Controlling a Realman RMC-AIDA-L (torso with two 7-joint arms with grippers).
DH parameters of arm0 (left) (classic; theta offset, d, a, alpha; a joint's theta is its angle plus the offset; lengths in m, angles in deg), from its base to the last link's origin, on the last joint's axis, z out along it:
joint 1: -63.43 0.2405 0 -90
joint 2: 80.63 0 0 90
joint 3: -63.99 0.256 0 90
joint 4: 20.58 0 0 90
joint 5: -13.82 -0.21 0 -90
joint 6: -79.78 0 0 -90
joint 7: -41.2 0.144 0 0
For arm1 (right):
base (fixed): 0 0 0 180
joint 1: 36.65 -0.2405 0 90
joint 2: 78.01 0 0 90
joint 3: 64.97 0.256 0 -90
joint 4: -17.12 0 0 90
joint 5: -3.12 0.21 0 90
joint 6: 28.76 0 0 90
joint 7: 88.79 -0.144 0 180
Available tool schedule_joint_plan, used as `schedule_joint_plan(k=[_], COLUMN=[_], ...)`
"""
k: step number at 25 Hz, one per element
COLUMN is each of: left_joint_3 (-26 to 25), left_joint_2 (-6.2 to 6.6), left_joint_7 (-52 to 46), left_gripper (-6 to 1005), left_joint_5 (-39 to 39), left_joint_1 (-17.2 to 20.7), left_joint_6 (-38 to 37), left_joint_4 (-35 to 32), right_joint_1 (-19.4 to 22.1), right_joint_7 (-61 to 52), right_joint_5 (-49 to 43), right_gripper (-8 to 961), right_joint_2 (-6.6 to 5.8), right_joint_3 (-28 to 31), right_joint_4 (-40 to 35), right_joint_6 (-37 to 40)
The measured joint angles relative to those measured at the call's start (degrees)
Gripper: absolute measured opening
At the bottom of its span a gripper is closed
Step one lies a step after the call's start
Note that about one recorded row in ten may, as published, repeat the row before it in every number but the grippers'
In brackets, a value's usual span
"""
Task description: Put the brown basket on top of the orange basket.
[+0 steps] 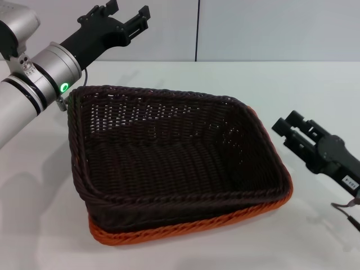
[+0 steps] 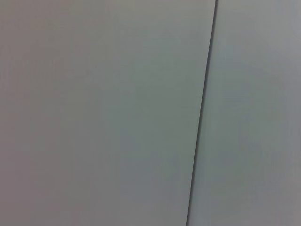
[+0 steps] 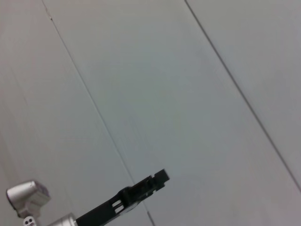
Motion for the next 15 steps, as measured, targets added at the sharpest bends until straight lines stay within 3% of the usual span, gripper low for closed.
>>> schedule_joint_plan(k=[6, 15], left_joint_3=[-0.1, -7.1], left_joint_2=[-0.05, -0.08], left_joint_7=[0.0, 0.7], left_gripper=[813, 813], left_joint_5=[0.2, 0.6], left_joint_1=[0.0, 1.1], left_joint_6=[0.1, -1.3], left_joint_4=[0.0, -0.5], right_joint_1=[0.8, 2.7], right_joint_7=[0.0, 1.9], right_joint_5=[0.1, 0.1], right_gripper=[609, 609], right_joint_2=[0.03, -0.04], right_joint_3=[3.6, 15.0], right_joint_4=[-3.7, -10.2], right_joint_6=[1.5, 7.2])
